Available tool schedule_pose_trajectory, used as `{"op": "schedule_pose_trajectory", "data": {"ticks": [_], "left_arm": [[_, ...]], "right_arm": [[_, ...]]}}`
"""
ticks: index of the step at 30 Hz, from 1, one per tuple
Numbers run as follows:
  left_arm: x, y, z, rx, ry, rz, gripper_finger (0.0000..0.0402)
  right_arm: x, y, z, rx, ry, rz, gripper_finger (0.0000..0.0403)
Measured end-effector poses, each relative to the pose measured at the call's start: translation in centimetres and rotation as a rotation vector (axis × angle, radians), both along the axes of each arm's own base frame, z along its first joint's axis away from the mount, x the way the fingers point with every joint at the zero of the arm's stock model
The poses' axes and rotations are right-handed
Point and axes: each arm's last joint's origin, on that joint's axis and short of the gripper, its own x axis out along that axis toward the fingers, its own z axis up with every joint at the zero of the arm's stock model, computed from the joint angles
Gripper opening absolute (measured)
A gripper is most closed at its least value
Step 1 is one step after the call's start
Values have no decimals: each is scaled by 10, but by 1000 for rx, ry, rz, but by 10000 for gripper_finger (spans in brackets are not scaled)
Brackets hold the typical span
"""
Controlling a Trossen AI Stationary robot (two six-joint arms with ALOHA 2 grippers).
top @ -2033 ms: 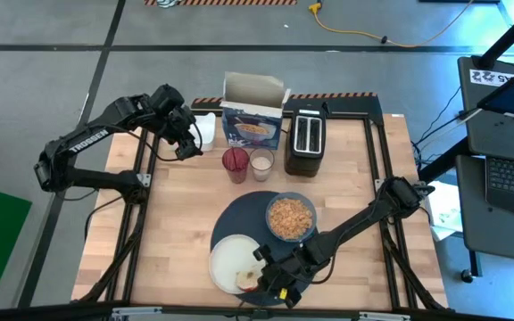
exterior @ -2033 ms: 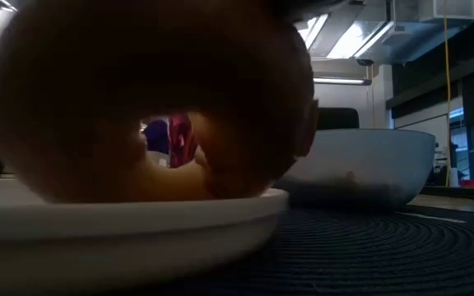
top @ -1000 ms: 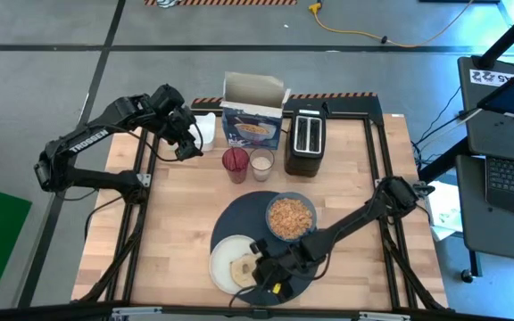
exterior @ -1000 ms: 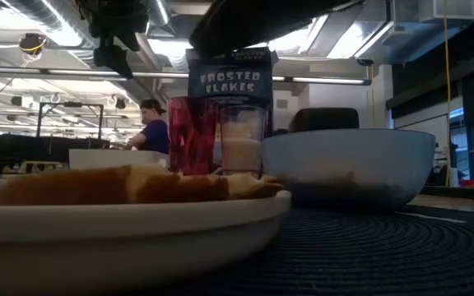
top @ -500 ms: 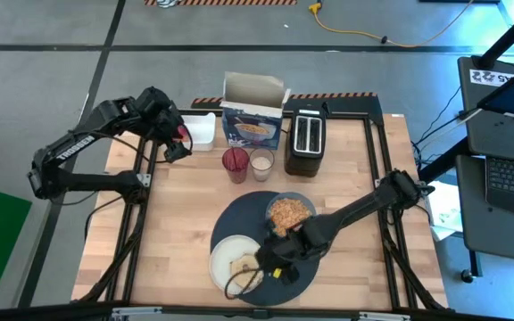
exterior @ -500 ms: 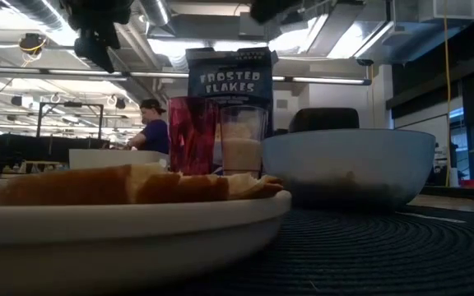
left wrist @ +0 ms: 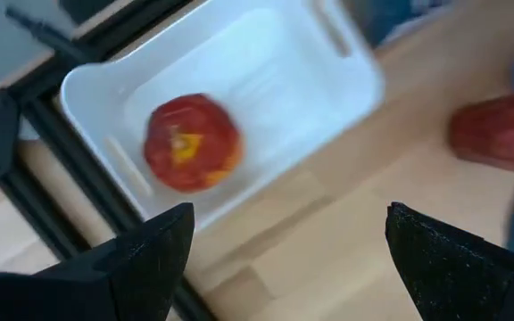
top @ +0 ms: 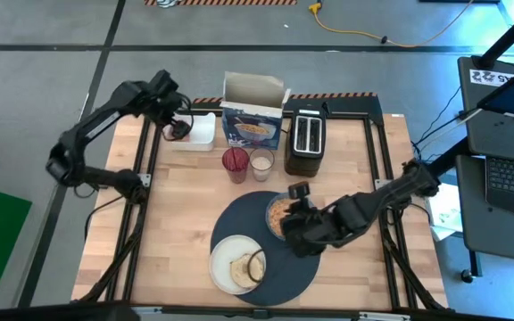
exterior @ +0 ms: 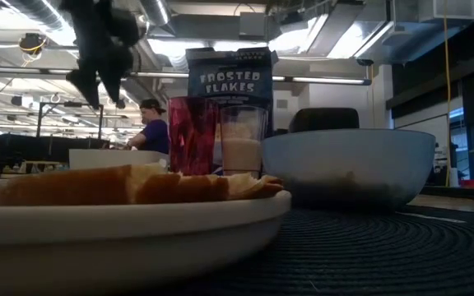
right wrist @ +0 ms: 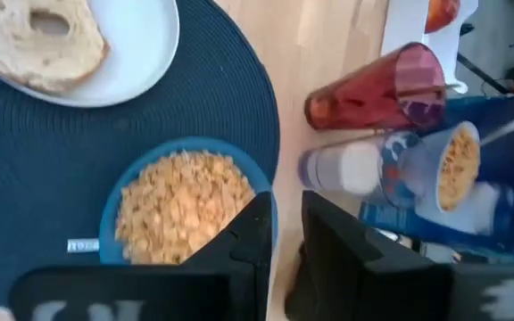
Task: Arrange a breakfast setting
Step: Put the apple on the white plate
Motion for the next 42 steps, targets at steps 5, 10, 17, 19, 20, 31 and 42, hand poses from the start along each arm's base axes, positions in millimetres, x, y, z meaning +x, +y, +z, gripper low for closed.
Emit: {"op": "schedule_pose_trajectory", "data": {"ticks": [5, 10, 17, 19, 20, 31, 42], "left_arm": [[-2, 35, -28, -101, 68, 38, 355], [-4, 61, -51, -166, 82, 84, 355], [-2, 79, -67, -161, 89, 139, 355], [-1, 82, -70, -156, 92, 140, 355], [-1, 83, -72, -152, 102, 144, 355], [-1, 87, -78, -152, 150, 183, 355], [-1, 84, -78, -178, 158, 227, 355]], "right_arm": [[-21, -2, 10, -75, 24, -3, 66], [-38, -7, 16, -208, 44, -37, 66], [-48, -14, 24, -234, 34, -62, 66], [-50, -16, 26, -240, 22, -65, 66], [-50, -16, 26, -249, 15, -68, 66], [-60, -22, 28, -268, 6, -72, 66], [-60, -23, 29, -275, -7, -83, 66]]}}
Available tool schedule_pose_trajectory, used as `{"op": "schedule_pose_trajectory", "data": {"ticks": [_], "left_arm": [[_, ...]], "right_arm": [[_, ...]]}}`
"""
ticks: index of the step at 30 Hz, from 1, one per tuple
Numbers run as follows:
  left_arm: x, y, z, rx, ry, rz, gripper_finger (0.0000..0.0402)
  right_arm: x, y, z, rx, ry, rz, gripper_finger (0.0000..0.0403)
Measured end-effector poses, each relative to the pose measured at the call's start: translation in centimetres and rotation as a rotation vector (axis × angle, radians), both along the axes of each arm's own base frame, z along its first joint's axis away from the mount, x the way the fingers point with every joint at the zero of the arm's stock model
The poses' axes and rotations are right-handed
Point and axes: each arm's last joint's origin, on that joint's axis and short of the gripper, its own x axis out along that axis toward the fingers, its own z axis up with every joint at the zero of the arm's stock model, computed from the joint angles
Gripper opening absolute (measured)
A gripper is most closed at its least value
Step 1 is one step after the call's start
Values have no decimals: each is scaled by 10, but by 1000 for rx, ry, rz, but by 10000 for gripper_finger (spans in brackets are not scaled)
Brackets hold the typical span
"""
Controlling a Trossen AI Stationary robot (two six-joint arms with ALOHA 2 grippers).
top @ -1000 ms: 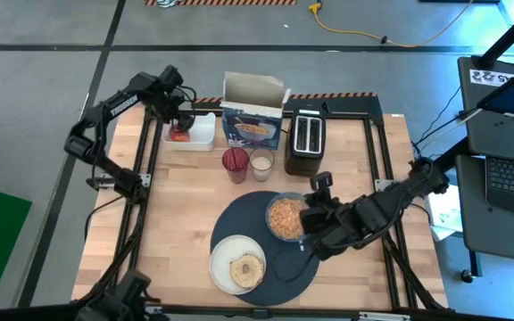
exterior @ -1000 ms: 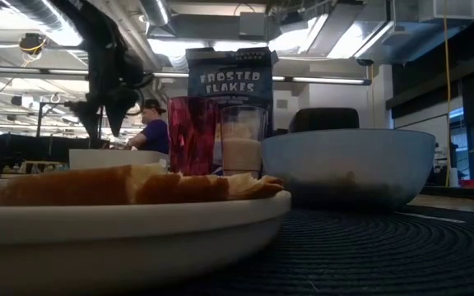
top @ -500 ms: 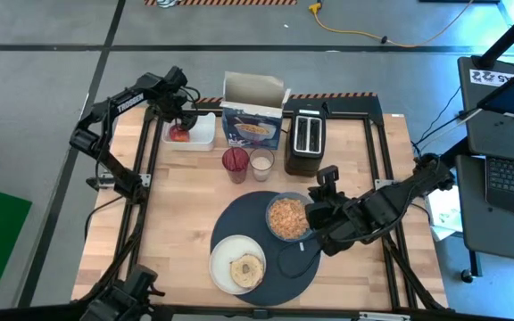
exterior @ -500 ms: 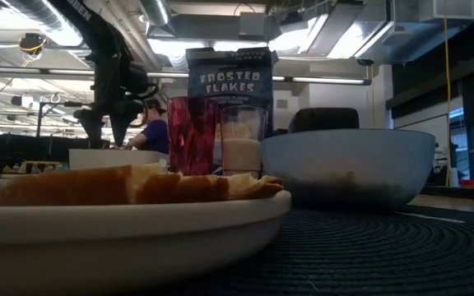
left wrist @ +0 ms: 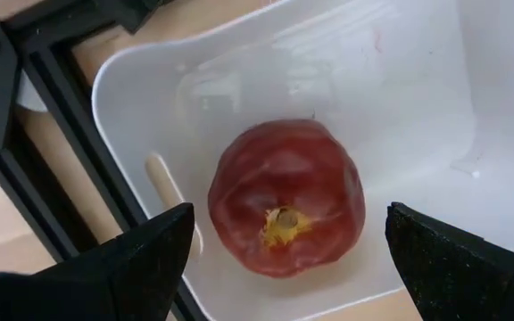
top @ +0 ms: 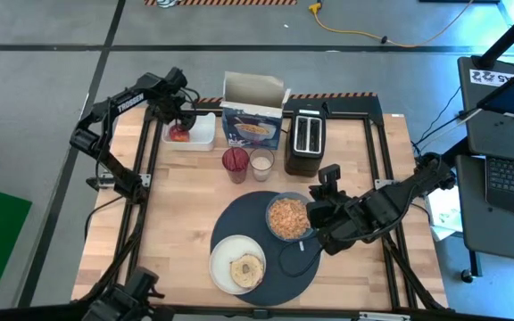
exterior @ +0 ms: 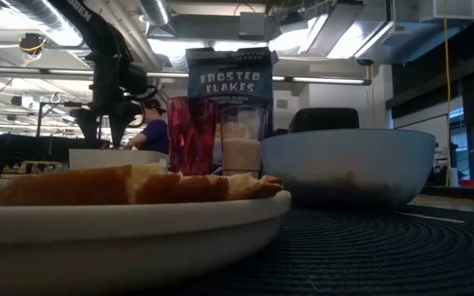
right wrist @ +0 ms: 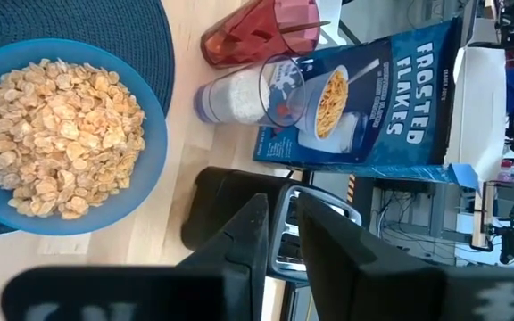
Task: Arrange a breakfast setting
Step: Put the apple on the white plate
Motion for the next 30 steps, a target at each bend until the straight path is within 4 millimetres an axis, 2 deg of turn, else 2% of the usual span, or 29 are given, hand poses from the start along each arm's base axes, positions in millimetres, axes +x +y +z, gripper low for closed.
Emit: {"op": "schedule_pose_trajectory", "data": {"ticks": [5, 12, 21, 30], "left_arm": [[5, -4, -4, -6, 1, -8, 355], [3, -11, -23, -33, 25, 18, 355], [4, -10, -25, -25, -8, 16, 355], [6, -11, -25, -33, -25, 12, 316]], "right_arm": [[0, 0, 0, 9, -10, -12, 66], [0, 0, 0, 32, -31, -36, 66], [1, 2, 0, 63, -28, -31, 66], [3, 3, 0, 78, -39, -28, 66]]}}
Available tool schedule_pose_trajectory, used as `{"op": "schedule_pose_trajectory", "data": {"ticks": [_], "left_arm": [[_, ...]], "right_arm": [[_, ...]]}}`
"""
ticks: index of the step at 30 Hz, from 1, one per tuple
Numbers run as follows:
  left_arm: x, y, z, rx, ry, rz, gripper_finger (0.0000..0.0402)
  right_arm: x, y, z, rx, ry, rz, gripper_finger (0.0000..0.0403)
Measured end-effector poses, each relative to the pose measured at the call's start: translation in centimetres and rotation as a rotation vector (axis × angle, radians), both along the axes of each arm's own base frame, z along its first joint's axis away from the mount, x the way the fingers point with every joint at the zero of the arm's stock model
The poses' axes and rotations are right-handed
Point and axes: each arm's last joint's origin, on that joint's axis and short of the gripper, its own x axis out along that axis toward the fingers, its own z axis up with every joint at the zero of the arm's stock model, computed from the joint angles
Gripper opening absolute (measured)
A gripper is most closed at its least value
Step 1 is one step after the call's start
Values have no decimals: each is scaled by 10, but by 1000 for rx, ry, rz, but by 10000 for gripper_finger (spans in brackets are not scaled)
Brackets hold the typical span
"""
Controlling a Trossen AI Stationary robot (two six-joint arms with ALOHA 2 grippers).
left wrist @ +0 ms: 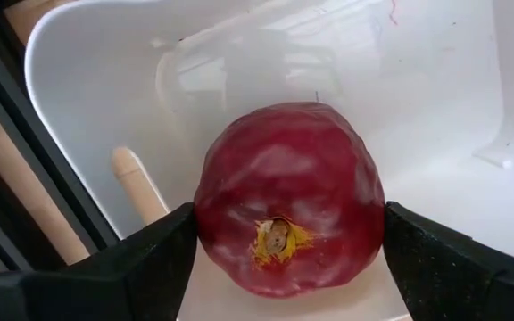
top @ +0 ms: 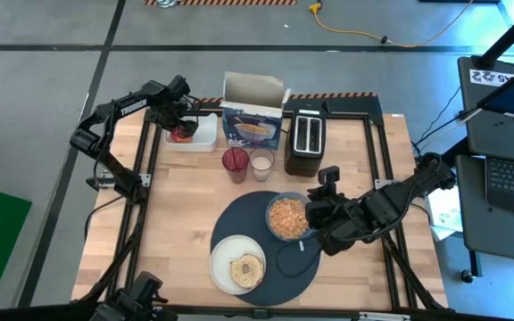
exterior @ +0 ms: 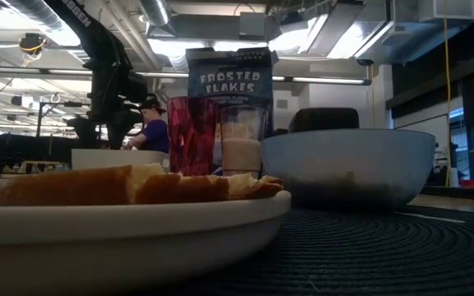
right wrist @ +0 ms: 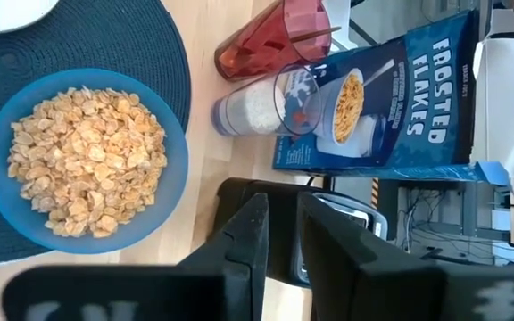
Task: Arrange a breakfast setting
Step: Put the apple on the white plate
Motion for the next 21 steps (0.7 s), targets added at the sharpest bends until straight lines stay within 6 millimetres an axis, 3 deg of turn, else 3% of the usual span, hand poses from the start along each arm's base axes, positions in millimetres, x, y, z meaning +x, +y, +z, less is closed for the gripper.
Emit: {"op": "schedule_pose_trajectory", "data": {"ticks": [9, 21], "left_arm": [[0, -2, 2, -1, -11, -8, 310], [-5, -23, 45, 102, 3, -77, 310]], "right_arm": [[1, 1, 0, 8, -13, 1, 66], [2, 0, 1, -34, -14, 16, 66]]}}
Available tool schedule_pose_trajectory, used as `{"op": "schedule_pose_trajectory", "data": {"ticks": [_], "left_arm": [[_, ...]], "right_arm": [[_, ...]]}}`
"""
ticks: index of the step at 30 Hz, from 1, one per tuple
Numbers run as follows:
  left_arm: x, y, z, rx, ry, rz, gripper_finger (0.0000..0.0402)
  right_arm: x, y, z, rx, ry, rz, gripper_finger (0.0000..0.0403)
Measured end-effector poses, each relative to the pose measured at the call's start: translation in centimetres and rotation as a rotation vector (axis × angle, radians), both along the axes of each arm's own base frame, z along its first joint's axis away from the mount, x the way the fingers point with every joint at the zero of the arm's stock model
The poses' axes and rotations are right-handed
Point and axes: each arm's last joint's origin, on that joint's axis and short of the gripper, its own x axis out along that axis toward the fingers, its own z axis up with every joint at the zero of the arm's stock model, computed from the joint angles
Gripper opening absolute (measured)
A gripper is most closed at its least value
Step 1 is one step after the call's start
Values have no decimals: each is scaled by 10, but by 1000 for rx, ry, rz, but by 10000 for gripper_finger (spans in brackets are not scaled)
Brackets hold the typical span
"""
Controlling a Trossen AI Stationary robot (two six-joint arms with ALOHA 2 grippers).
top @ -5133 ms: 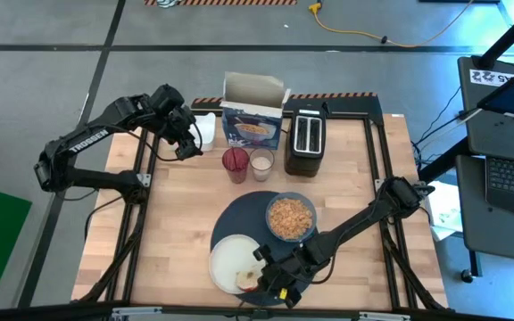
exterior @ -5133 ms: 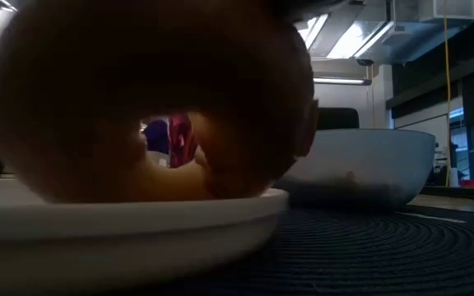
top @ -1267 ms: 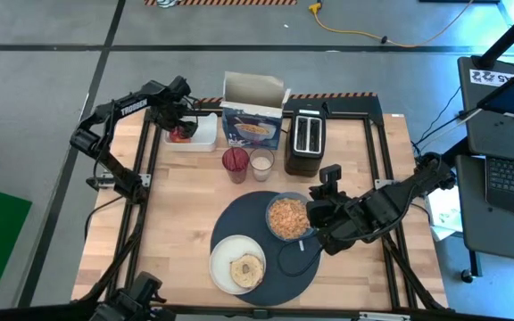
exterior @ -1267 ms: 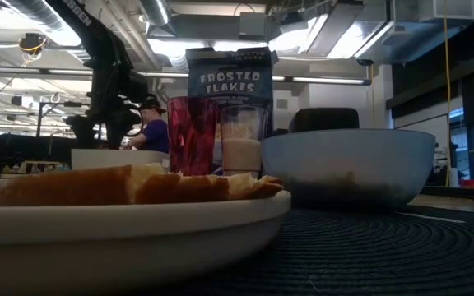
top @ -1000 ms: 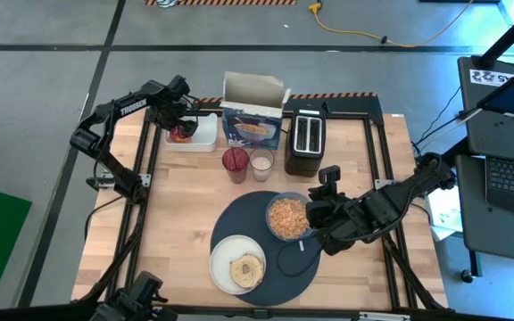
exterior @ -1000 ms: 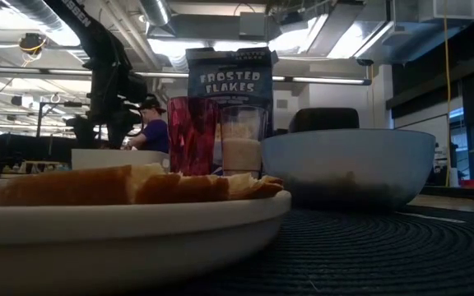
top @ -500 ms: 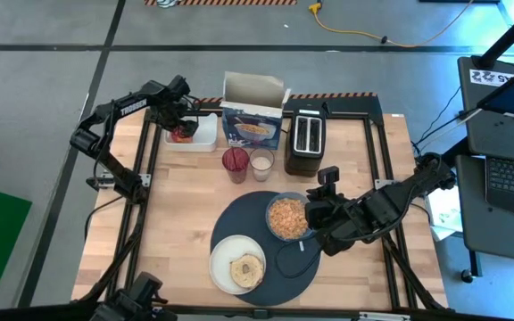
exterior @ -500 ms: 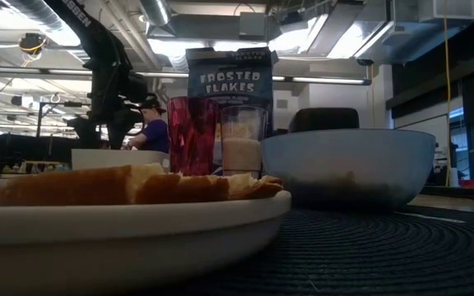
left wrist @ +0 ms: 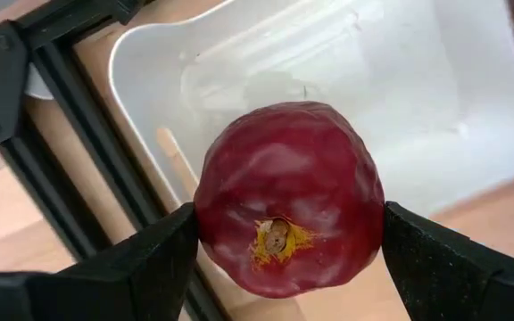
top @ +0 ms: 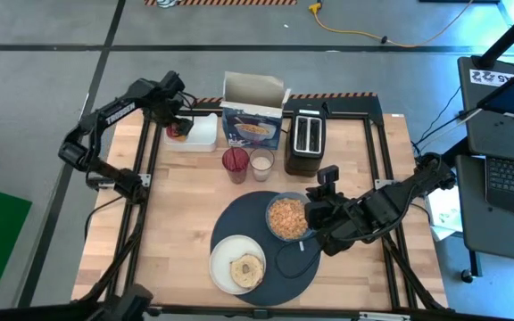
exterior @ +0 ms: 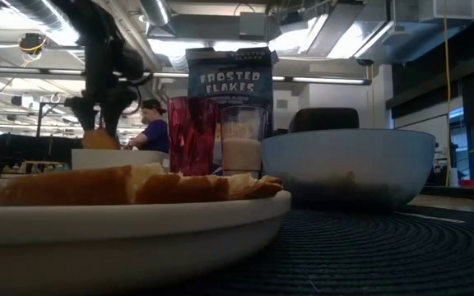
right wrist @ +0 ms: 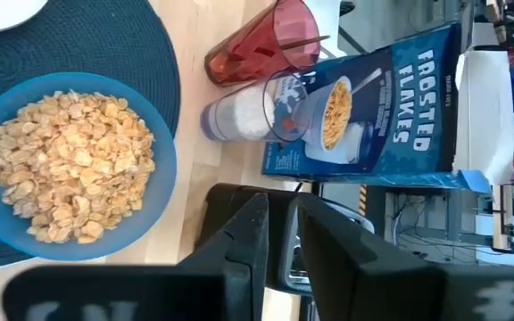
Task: Arrange a breakfast setting
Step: Put the apple on the white plate
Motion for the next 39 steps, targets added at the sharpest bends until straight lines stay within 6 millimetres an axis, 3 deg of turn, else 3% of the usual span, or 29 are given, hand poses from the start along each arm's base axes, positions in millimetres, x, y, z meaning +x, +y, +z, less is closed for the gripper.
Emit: {"op": "schedule_pose_trajectory", "data": {"ticks": [4, 11, 16, 20, 29, 39], "left_arm": [[4, -14, 28, 62, -37, -67, 310], [17, -44, 96, 221, -156, -208, 310], [29, -79, 137, 231, -244, -394, 310], [40, -113, 157, 198, -275, -571, 310], [66, -198, 162, 101, -307, -876, 310], [117, -295, 136, 290, -219, -1410, 310]], "right_arm": [[1, 0, 1, -10, -17, -5, 66], [5, -6, 1, -25, -44, -33, 66], [10, -13, 2, -5, -52, -61, 66], [14, -16, 2, 8, -77, -76, 66], [15, -15, 3, 10, -87, -79, 66], [14, -16, 3, -23, -55, -44, 66]]}}
